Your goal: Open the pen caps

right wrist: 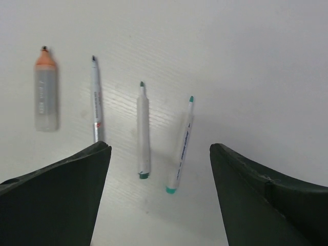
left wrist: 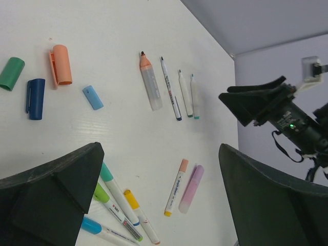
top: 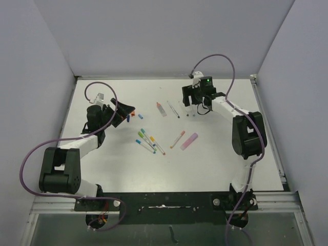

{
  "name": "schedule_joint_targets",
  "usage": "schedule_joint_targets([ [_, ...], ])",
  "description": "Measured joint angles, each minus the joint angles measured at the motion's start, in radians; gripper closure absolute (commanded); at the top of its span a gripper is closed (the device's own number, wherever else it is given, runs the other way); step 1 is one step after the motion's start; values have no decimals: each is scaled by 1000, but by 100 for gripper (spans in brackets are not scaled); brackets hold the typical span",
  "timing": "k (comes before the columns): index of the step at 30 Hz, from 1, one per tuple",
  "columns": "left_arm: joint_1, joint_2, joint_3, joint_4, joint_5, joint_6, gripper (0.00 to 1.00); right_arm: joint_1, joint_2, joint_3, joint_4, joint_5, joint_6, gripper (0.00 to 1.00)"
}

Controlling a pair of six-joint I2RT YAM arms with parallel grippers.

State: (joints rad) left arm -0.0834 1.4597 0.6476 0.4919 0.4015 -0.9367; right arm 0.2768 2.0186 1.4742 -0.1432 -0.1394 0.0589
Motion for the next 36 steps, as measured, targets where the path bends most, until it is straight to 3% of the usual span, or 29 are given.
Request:
schedule_joint_targets([
  [4,0,0,0,0,2,-2,2,66,-144,-35,-15,7,-25,19],
  [7,0,-2,0,-2,5,-2,2,183,-239,-87,-29,26,-47,20],
  [14,0,-44,-3,-17,7,-3,2,407,-299,-220,-89,30,-67,24],
  [26,0,-87,-15,-46,5,-2,2,535,-297,-325,-146,80,-63,29],
  [36,0,-87,-19,-48,-1,-2,3,564,-219,-327,-137,80,-55,44],
])
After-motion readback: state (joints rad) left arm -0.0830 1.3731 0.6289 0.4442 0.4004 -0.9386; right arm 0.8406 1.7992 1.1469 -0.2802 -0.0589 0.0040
